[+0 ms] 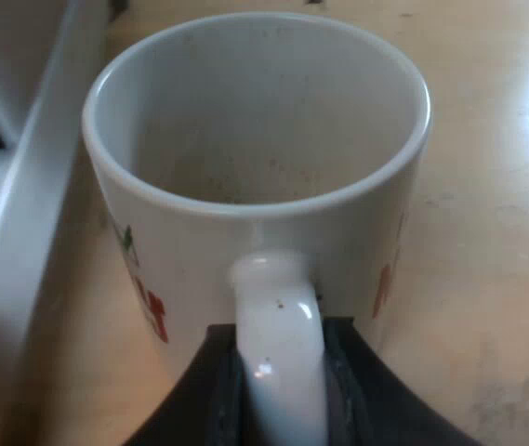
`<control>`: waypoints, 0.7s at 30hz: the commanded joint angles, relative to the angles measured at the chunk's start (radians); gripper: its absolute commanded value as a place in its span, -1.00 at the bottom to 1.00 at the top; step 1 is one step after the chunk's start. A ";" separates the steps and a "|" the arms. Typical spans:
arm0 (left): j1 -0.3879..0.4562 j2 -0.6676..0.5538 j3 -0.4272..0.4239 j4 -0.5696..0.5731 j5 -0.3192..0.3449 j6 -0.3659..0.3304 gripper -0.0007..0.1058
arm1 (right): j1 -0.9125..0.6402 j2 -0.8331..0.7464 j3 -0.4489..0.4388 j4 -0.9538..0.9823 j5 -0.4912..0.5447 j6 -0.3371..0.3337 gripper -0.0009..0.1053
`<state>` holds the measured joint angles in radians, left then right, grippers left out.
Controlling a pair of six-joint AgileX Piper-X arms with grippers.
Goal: Place mug into machine
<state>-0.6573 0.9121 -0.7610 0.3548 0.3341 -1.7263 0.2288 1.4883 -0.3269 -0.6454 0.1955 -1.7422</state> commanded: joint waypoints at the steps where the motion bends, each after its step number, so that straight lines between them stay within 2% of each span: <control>1: -0.003 -0.045 -0.010 0.060 -0.037 0.020 0.61 | 0.032 -0.079 -0.009 0.050 0.035 -0.042 -0.98; 10: -0.003 -0.182 -0.010 0.189 -0.054 0.033 0.61 | 0.109 -0.312 -0.009 0.295 0.108 -0.042 -0.98; 14: -0.003 -0.235 -0.010 0.236 -0.065 0.033 0.61 | 0.121 -0.408 -0.009 0.400 0.109 -0.042 -0.98; 21: -0.003 -0.354 -0.010 0.302 -0.078 0.033 0.61 | 0.126 -0.673 -0.008 0.645 0.109 -0.042 -0.98</control>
<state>-0.6573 0.5680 -0.7610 0.6509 0.2709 -1.6937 0.3523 0.8599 -0.3203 0.0066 0.2969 -1.7706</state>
